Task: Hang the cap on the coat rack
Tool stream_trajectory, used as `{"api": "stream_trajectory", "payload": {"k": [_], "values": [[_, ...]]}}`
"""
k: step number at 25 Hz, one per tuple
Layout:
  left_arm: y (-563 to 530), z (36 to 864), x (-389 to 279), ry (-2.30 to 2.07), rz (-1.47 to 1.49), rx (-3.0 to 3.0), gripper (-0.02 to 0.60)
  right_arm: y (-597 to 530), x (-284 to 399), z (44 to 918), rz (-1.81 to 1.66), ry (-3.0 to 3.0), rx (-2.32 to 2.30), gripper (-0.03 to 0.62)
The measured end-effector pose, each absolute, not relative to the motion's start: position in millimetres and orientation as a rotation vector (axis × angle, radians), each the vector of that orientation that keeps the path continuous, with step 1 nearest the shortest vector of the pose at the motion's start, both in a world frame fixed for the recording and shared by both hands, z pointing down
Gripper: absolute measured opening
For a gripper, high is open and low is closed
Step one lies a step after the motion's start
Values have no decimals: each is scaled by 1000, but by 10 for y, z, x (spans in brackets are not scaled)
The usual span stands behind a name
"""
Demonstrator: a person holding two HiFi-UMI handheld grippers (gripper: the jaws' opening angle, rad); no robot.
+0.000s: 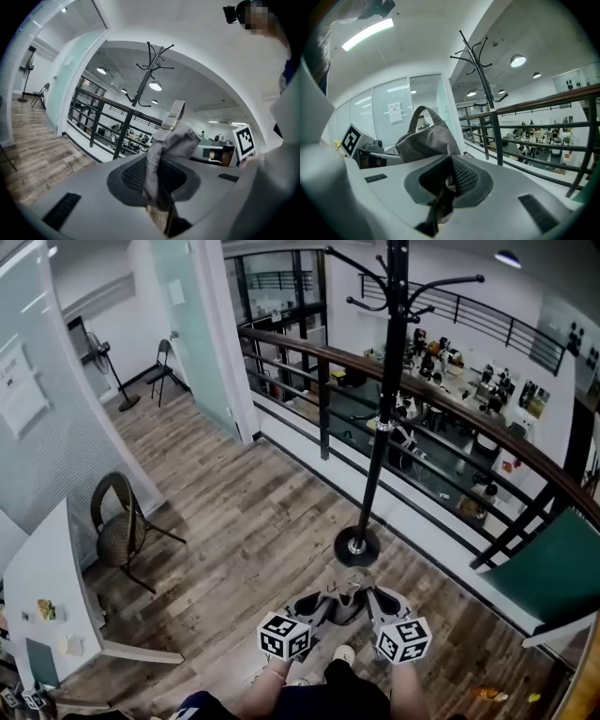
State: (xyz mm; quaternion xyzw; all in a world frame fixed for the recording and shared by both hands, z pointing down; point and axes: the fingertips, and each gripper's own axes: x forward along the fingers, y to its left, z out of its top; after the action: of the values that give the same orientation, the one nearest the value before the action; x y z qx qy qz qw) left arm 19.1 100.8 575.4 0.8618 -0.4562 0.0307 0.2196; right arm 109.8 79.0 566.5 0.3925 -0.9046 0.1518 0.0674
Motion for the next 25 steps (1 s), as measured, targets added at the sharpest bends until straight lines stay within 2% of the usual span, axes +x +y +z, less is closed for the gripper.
{"api": "stream_trajectory", "payload": {"k": [14,25], "values": [[274,5790,511,-1351,59,2315,64,-7,1398,5685,453,-2754,1067,26],[-74,5849,273,-1335,67,2324,64,-281,1189,5727,482,-2772,1089,27]]}}
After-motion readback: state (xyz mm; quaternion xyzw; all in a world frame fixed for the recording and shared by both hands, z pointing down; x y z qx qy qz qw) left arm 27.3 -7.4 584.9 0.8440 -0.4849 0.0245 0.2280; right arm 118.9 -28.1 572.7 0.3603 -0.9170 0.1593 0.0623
